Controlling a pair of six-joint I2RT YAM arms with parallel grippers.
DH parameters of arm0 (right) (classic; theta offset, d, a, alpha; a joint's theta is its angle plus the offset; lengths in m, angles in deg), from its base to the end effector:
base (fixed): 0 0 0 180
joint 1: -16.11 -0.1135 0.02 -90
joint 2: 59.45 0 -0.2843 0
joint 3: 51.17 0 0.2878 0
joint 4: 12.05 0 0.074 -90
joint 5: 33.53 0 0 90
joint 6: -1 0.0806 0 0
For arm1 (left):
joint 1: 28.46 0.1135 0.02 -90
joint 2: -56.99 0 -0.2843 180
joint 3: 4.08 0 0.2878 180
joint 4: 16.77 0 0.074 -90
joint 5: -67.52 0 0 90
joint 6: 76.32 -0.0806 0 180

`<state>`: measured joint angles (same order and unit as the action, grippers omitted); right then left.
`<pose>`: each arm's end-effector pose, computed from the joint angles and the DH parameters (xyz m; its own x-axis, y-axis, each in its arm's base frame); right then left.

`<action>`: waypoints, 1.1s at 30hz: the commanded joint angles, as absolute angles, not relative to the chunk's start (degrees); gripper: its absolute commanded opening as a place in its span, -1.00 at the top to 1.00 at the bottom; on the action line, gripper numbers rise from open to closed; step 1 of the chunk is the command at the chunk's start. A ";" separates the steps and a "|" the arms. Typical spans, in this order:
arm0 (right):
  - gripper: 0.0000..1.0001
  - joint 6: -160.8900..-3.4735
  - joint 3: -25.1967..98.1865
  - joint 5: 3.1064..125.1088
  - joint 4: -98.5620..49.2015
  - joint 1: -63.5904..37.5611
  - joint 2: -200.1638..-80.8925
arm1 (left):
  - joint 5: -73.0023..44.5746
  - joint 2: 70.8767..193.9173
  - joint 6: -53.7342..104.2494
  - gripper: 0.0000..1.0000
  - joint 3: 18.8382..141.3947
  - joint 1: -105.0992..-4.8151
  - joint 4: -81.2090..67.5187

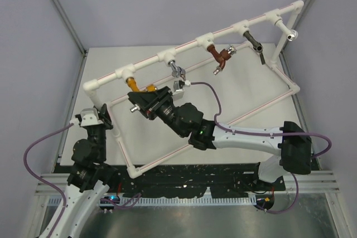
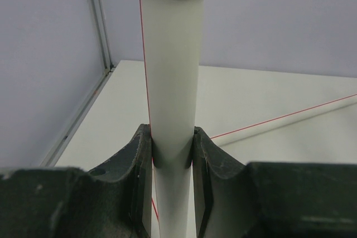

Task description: Install the water faucets

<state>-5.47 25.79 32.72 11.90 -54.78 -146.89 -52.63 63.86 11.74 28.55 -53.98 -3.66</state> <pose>0.1728 0.3995 0.3796 -0.7234 0.6903 -0.0164 -0.1588 -0.1432 0.9769 0.1412 -0.0226 0.3041 0.1952 -0.0607 -0.9789 -0.0764 0.9941 -0.0769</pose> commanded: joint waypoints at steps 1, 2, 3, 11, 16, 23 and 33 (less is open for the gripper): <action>0.30 -4.88 25.38 34.06 11.51 -51.65 -150.77 | -43.22 62.44 12.45 1.00 29.83 -56.23 -4.92; 0.12 -5.23 25.20 33.97 11.77 -51.56 -150.68 | -43.22 62.35 12.45 1.00 29.83 -56.32 -4.92; 0.04 -6.45 24.85 33.62 12.04 -51.65 -150.16 | -43.30 62.35 12.45 1.00 29.83 -56.32 -4.92; -0.33 -13.58 22.74 31.60 13.62 -51.65 -146.64 | -43.22 62.79 12.36 1.00 29.83 -56.32 -4.92; 0.50 -18.94 19.76 31.15 15.90 -51.83 -144.01 | -43.39 62.71 12.18 1.00 29.83 -56.32 -4.92; 0.89 -39.64 17.55 33.87 15.38 -52.00 -138.29 | -42.96 62.00 12.01 1.00 30.36 -56.32 -4.92; 0.89 -74.08 22.38 32.39 -2.89 -52.53 -130.91 | -39.53 63.84 12.71 0.94 33.96 -55.70 0.62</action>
